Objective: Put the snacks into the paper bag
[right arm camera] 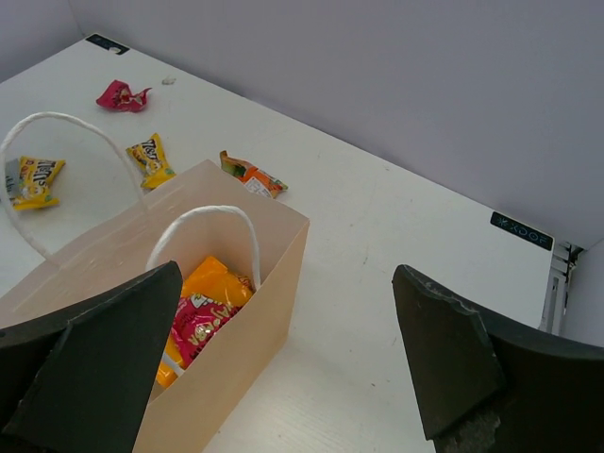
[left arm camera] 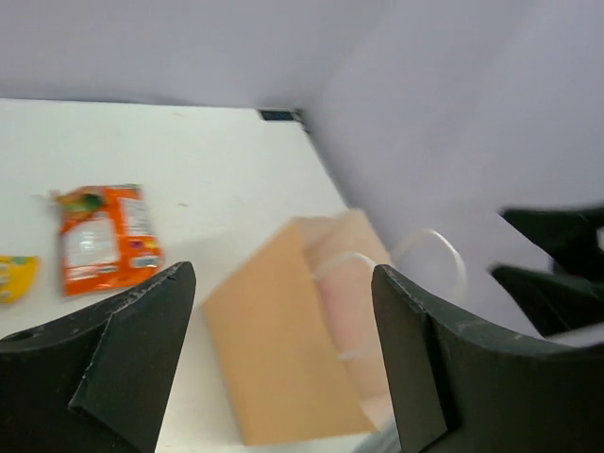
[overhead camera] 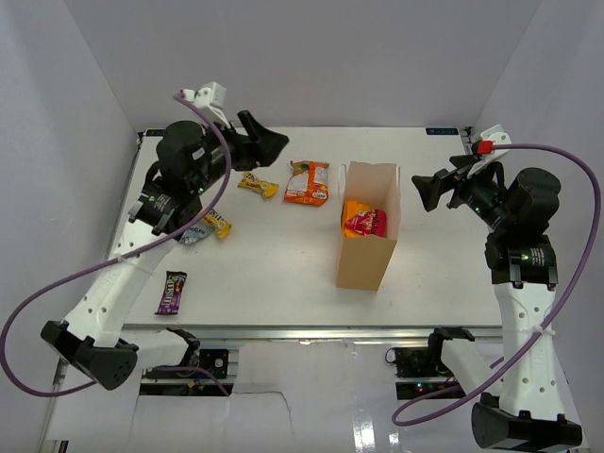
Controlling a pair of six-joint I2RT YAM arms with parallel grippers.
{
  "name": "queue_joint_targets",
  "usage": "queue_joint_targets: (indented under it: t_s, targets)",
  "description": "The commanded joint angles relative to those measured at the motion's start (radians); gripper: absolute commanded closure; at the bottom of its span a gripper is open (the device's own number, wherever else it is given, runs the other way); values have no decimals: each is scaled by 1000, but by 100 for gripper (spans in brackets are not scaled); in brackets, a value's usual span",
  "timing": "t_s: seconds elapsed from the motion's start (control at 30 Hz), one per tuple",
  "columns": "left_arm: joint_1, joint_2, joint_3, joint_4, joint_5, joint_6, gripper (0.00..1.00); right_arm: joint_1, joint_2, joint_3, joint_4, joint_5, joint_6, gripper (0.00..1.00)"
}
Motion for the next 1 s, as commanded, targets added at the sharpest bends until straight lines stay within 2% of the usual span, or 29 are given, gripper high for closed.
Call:
queue_joint_targets:
  t_s: [0.0,0.13,0.33,0.53,0.67,0.97]
  targets:
    - [154,41,-73,-20,99,-28,15,-13,15,12,32,55,31,2]
    - [235,205,-77,-4,207,-26,15,-29,39,-10,26,115,71,2]
    - [245,531,35,20,299,24,14,-53,23,-102,12,150,94,2]
    - [243,796,222,-12,281,37,14,-69,-14,-188,8,139,97,2]
    - [237,908,316,-29,243,37,14,-81,-26,-224,8,132,100,2]
    - [205,1025,387,-76,86,83,14,-96,-37,-253,11,115,105,2]
